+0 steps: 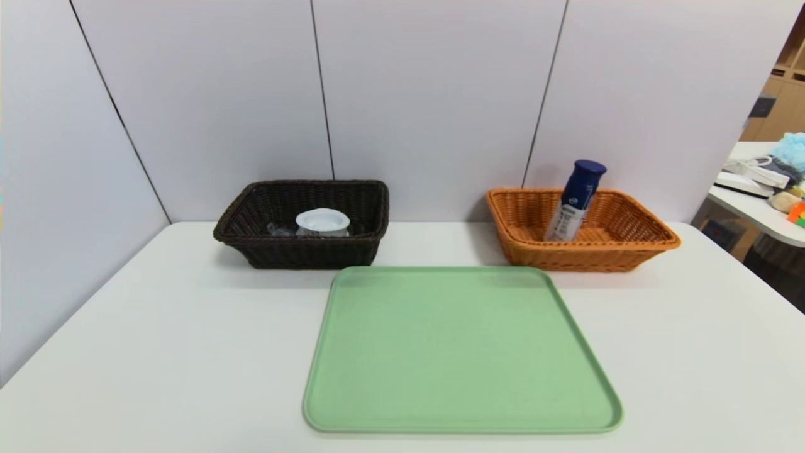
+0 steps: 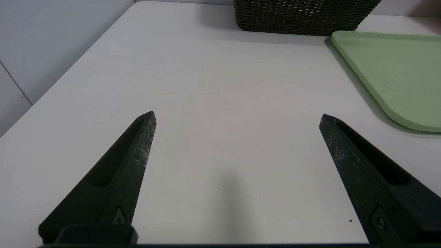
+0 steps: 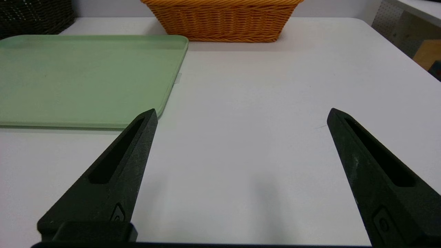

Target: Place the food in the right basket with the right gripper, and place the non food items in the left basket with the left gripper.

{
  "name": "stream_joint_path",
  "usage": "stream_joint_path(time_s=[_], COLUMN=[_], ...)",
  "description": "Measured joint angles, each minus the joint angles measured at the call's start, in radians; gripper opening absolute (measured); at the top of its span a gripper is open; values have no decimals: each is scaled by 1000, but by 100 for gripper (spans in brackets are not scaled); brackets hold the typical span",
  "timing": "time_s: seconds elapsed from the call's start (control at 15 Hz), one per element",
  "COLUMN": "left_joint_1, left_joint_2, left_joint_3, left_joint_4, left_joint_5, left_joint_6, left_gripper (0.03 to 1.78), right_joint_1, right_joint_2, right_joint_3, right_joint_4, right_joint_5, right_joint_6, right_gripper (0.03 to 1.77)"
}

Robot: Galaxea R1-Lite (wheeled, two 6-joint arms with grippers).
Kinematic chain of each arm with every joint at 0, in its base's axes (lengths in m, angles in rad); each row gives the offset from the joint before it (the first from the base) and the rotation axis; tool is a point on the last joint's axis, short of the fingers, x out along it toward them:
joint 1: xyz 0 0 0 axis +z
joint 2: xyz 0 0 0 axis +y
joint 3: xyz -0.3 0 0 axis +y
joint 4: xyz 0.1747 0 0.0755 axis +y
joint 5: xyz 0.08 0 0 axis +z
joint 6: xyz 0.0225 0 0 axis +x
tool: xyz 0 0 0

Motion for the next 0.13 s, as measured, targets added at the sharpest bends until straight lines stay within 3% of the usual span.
stream_joint_path(time_s=[0.13], left_joint_1=[0], left_joint_2=[0], left_joint_3=[0], left_joint_4=[0], left_joint_5=[0], left_joint_6=[0], left_gripper=[169], right_joint_1=[0], right_joint_2=[0], right_joint_3=[0], right_joint_4=[0], right_joint_5=[1], right_joint_6=[-2], right_gripper=[170])
